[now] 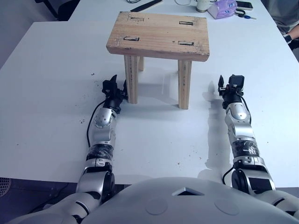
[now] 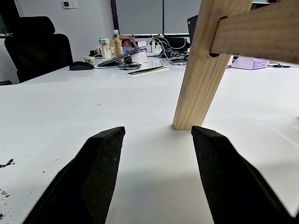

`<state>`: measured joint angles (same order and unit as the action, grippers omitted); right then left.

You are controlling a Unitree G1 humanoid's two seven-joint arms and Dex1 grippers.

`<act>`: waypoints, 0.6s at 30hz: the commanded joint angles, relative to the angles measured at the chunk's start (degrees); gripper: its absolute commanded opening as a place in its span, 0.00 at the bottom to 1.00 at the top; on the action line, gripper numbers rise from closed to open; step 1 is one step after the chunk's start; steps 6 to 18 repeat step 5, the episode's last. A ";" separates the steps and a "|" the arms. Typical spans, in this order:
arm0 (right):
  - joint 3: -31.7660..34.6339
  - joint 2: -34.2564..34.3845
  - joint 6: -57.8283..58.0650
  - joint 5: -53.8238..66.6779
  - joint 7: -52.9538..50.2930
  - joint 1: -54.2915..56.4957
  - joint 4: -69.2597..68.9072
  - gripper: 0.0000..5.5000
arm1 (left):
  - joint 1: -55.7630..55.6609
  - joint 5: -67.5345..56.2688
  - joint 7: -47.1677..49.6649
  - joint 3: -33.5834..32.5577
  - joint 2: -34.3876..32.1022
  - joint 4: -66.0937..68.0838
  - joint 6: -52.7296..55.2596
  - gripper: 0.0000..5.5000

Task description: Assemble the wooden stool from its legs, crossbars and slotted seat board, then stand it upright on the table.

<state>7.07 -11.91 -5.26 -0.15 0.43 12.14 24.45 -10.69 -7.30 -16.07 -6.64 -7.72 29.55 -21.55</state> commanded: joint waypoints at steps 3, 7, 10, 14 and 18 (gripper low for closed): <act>1.27 -1.71 -0.53 -0.06 -0.41 0.87 0.33 0.44 | -0.44 -0.41 0.90 -0.70 -0.30 -0.91 0.78 0.48; 0.76 -1.25 -0.54 -0.29 -0.69 0.44 0.17 0.44 | -0.57 -0.25 1.22 -0.88 -0.47 -0.40 0.66 0.48; 0.76 -1.25 -0.54 -0.29 -0.69 0.44 0.17 0.44 | -0.57 -0.25 1.22 -0.88 -0.47 -0.40 0.66 0.48; 0.76 -1.25 -0.54 -0.29 -0.69 0.44 0.17 0.44 | -0.57 -0.25 1.22 -0.88 -0.47 -0.40 0.66 0.48; 0.76 -1.25 -0.54 -0.29 -0.69 0.44 0.17 0.44 | -0.57 -0.25 1.22 -0.88 -0.47 -0.40 0.66 0.48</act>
